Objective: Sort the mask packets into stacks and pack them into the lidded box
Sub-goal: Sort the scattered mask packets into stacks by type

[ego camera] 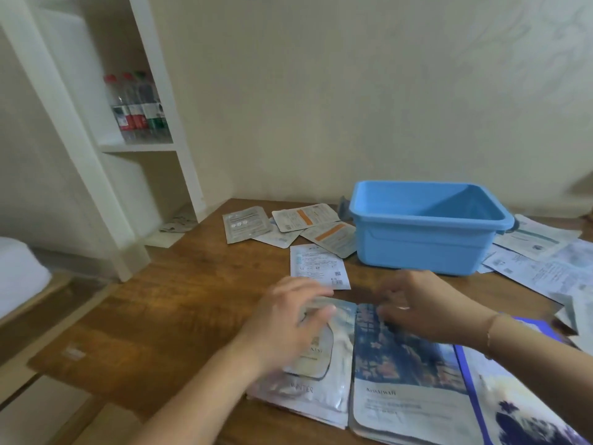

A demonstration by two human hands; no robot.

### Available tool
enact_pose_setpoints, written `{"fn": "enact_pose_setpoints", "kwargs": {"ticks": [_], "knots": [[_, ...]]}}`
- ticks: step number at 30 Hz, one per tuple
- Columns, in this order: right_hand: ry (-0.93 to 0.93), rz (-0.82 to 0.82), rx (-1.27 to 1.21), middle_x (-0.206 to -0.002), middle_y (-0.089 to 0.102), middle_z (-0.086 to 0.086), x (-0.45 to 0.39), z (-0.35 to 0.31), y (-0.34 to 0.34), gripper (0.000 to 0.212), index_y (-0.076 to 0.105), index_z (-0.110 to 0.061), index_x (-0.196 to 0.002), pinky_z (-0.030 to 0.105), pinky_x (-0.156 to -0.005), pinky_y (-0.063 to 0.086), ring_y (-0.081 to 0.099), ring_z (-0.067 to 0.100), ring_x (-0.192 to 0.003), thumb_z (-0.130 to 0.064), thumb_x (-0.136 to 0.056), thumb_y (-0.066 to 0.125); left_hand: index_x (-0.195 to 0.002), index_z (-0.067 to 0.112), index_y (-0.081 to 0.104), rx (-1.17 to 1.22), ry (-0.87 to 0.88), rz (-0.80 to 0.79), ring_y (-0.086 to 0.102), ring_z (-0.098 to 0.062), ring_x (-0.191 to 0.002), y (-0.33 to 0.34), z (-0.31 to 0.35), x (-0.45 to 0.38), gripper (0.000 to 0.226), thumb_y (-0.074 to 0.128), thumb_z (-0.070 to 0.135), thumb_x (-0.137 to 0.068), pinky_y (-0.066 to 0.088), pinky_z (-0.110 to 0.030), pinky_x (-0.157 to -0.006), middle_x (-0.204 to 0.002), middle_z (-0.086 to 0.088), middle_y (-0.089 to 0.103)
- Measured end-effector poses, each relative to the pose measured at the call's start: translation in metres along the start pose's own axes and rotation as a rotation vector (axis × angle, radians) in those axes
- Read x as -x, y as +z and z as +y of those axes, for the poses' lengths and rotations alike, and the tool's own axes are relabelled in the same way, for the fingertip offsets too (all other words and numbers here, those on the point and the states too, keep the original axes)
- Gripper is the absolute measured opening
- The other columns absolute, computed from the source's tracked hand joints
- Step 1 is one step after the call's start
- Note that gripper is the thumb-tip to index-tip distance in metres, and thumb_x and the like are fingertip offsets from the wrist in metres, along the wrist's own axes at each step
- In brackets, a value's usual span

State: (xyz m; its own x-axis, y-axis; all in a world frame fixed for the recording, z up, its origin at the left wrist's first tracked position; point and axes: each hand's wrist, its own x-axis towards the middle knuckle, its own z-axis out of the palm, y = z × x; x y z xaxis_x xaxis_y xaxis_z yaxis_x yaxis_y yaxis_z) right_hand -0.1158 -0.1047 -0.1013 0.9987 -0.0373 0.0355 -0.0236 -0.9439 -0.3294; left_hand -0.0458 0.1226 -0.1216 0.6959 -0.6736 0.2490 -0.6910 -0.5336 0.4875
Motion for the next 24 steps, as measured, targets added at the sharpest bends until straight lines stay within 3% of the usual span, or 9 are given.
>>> {"fn": "enact_pose_setpoints", "kwargs": {"ticks": [2,4,6,8,11,16,20,24], "knots": [[-0.003,0.008,-0.029,-0.094,0.069,-0.009,-0.022,-0.014,0.006,0.022,0.071,-0.021,-0.1,0.026,-0.078,0.052,0.062,0.013,-0.084,-0.035,-0.094,0.055,-0.141,0.035,0.047,-0.052,-0.093,-0.111,0.031,0.003,-0.137,-0.011,-0.03,-0.036,0.042,0.041,0.047,-0.101,0.024,-0.025,-0.116,-0.149,0.019,0.042],[0.017,-0.011,-0.046,-0.104,0.064,-0.007,-0.047,-0.024,0.015,0.026,0.067,-0.023,-0.112,0.025,-0.082,0.05,0.059,0.014,-0.091,-0.035,-0.097,0.049,-0.147,0.035,0.039,-0.124,-0.163,-0.219,0.021,-0.005,-0.146,-0.013,-0.054,-0.06,0.046,0.032,0.047,-0.104,0.015,-0.039,-0.122,-0.157,0.016,0.032],[0.031,-0.075,-0.017,-0.105,0.062,-0.003,-0.071,-0.028,0.025,0.025,0.065,-0.022,-0.106,0.025,-0.081,0.048,0.059,0.015,-0.095,-0.034,-0.099,0.044,-0.149,0.039,0.033,-0.206,-0.191,-0.316,0.01,-0.007,-0.15,-0.01,-0.069,-0.069,0.047,0.023,0.048,-0.104,0.0,-0.053,-0.121,-0.159,0.02,0.024],[0.042,-0.136,0.049,-0.095,0.06,-0.001,-0.088,-0.034,0.033,0.026,0.06,-0.02,-0.088,0.025,-0.075,0.046,0.058,0.016,-0.088,-0.034,-0.1,0.041,-0.15,0.041,0.03,-0.277,-0.18,-0.355,0.003,-0.007,-0.15,-0.009,-0.076,-0.07,0.048,0.02,0.05,-0.104,-0.011,-0.059,-0.117,-0.16,0.023,0.018],[0.021,-0.144,0.103,-0.1,0.064,0.004,-0.105,-0.049,0.043,0.029,0.064,-0.017,-0.096,0.029,-0.079,0.049,0.059,0.018,-0.089,-0.034,-0.1,0.041,-0.152,0.039,0.026,-0.37,-0.159,-0.341,0.0,-0.009,-0.151,-0.017,-0.087,-0.063,0.049,0.021,0.05,-0.104,-0.015,-0.063,-0.114,-0.161,0.021,0.016],[-0.069,-0.173,0.097,-0.101,0.063,0.004,-0.118,-0.106,0.06,0.019,0.063,-0.021,-0.096,0.031,-0.075,0.052,0.06,0.019,-0.088,-0.034,-0.092,0.049,-0.151,0.038,0.029,-0.338,-0.246,-0.288,0.004,-0.006,-0.15,-0.047,-0.128,-0.028,0.045,0.026,0.034,-0.106,-0.009,-0.057,-0.119,-0.16,0.021,0.02],[-0.141,-0.164,0.12,-0.118,0.06,0.005,-0.111,-0.164,0.077,0.036,0.058,-0.021,-0.119,0.034,-0.086,0.049,0.058,0.026,-0.105,-0.043,-0.093,0.047,-0.148,0.038,0.037,-0.271,-0.288,-0.175,0.011,0.0,-0.147,-0.072,-0.164,0.018,0.046,0.029,0.021,-0.106,-0.003,-0.041,-0.123,-0.156,0.023,0.027],[-0.245,-0.163,0.179,-0.123,0.059,0.002,-0.095,-0.207,0.089,0.052,0.054,-0.021,-0.126,0.033,-0.09,0.041,0.056,0.023,-0.11,-0.059,-0.093,0.043,-0.141,0.037,0.048,-0.226,-0.248,-0.05,0.022,0.007,-0.141,-0.089,-0.192,0.056,0.044,0.034,0.016,-0.105,0.004,-0.033,-0.123,-0.149,0.025,0.039]]}}
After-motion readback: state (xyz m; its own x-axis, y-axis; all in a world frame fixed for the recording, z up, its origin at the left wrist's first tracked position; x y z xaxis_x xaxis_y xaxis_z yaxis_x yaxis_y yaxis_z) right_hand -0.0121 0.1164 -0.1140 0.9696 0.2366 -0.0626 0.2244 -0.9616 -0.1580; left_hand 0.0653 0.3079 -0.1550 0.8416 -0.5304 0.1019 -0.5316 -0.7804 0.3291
